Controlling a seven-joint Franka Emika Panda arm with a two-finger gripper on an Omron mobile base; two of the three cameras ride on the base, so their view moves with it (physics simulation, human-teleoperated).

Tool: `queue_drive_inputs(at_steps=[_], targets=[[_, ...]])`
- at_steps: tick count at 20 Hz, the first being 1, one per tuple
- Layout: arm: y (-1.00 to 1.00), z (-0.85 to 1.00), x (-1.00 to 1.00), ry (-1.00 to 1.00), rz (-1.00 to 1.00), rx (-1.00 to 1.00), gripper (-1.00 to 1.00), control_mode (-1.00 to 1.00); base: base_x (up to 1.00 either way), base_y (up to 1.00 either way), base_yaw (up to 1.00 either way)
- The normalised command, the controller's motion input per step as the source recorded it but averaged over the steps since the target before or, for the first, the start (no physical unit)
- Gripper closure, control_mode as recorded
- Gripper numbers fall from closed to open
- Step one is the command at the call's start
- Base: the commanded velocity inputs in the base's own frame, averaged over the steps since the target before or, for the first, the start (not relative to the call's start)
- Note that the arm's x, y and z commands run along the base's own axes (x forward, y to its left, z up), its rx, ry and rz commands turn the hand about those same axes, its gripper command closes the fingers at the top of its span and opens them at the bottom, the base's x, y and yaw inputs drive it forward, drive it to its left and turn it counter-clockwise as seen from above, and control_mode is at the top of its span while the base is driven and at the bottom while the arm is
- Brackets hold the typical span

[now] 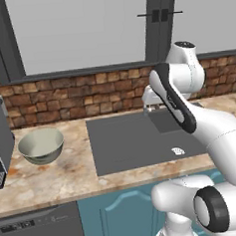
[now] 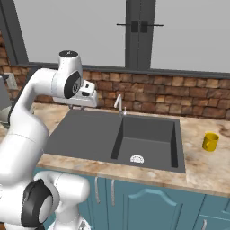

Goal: Pick the mug and place it in the sink. Pick the bowl and place it in the open cabinet and then close the cabinet.

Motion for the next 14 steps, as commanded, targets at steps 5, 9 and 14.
queue_drive_inputs(at_steps=[5, 9, 14], targets=[[-0.16, 0.0, -0.15, 0.0, -0.05, -0.01, -1.0, -1.0, 0.0, 0.0, 0.0], [-0.64, -0.08, -0.07, 0.03, -0.14, -0.03, -1.0, -1.0, 0.0, 0.0, 0.0], [-0.98, -0.01, 0.02, 0.03, -0.09, 0.0, -1.0, -1.0, 0.0, 0.0, 0.0]])
